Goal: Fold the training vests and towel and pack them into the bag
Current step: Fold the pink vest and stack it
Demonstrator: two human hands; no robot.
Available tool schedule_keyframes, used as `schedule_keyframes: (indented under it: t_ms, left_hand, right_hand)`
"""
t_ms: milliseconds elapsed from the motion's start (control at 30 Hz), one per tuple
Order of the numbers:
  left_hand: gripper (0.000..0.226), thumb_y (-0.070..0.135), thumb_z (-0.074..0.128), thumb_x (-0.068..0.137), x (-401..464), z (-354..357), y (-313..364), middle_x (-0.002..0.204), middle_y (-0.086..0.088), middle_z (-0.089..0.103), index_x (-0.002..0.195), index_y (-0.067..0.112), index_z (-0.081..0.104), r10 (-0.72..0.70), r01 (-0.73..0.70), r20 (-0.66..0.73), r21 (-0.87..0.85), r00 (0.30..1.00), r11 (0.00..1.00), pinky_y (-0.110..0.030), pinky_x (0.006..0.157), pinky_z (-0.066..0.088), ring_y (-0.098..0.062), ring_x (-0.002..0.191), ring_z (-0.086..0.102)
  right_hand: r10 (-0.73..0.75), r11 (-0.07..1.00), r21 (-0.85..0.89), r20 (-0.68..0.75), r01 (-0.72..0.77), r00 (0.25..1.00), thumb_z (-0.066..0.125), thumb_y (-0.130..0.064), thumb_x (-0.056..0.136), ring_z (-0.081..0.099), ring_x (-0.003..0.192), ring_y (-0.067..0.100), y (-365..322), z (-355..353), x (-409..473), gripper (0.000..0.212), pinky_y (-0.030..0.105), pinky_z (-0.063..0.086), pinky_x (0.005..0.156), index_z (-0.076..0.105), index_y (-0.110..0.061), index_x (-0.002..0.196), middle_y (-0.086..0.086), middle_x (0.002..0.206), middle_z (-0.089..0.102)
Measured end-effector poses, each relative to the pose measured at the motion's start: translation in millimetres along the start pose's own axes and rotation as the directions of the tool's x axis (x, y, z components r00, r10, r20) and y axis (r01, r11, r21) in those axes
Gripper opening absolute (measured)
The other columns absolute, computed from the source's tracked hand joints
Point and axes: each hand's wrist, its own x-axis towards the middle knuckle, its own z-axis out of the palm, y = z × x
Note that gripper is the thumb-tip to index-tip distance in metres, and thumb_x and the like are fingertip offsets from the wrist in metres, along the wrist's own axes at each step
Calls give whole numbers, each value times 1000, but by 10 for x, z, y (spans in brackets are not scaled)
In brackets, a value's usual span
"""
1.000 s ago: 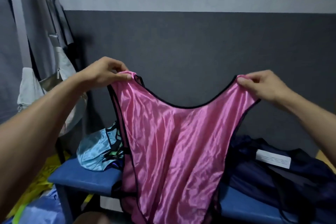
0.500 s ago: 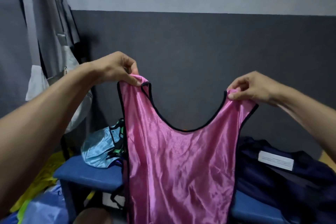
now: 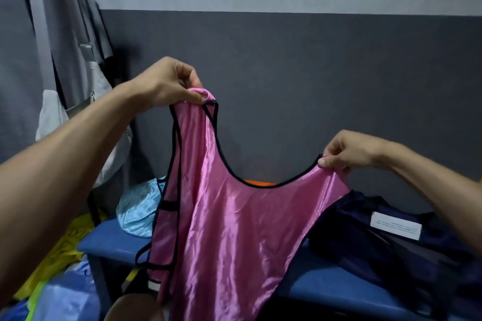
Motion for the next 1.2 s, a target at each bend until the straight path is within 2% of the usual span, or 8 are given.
schedule_keyframes:
  t_ms: [233,433,533,667,800,900,1033,1200]
  left_hand:
    - [17,5,82,83,-29,81,-55,88,-21,75,75,11,69,-10,10,20,2,1000,1000,-37,82,52,-22,79,66]
    - [34,-12,48,98,-115,483,-41,90,2,64,98,16,67,-27,62,238,-139,971,988,-17,74,44,-4,76,57]
    - [28,11,55,86,-166,733,114,93,-1,71,97,18,79,-24,84,346,-160,938,984,-27,80,43,-16,84,58]
    - [31,52,67,93,-262,971,361,90,17,75,93,25,81,60,-30,421,-78,905,997,-20,87,42,5,89,64]
    - [39,41,70,95,-292,1134,403,67,5,53,75,7,67,142,-94,397,-136,907,986,-22,61,34,-8,63,43]
    - [35,30,75,94,-284,1169,406,69,1,53,79,-1,65,158,-95,342,-195,926,976,-23,62,35,-10,65,43]
    - [37,22,73,94,-258,1192,376,81,-12,59,92,-13,60,54,71,293,-400,955,914,-33,72,42,-23,76,51]
    - [20,17,71,95,-216,1150,320,88,-12,64,101,-1,67,2,162,306,-507,952,846,-32,77,52,-22,79,59]
  right_hand:
    - [-63,998,-36,-64,60,996,88,-23,79,61,63,13,-92,26,69,18,31,50,66,79,-10,72,9,70,74]
    - [-361,925,77,-139,373,922,82,-24,85,67,67,12,-330,110,59,14,33,51,69,75,-12,80,6,76,76]
    - [-488,863,16,-226,504,843,82,-22,86,64,68,2,-522,142,58,13,26,51,69,73,-13,84,-4,77,75]
    - [-630,777,-204,-282,596,724,82,-25,87,62,67,0,-771,176,34,13,18,46,65,73,-17,84,-8,73,70]
    - [-641,767,-228,-315,600,700,82,-24,86,65,66,5,-839,187,58,10,21,47,63,75,-17,84,-8,71,71]
    - [-572,806,-63,-340,589,746,80,-24,88,72,73,10,-817,194,67,9,31,55,70,77,-16,87,-3,78,76]
    - [-480,816,219,-258,535,838,72,-38,92,74,96,22,-702,187,18,28,36,57,89,75,-15,108,6,103,78]
    - [-527,797,379,57,470,848,79,-2,83,58,133,16,-425,184,-52,66,29,44,112,53,-13,143,0,140,64]
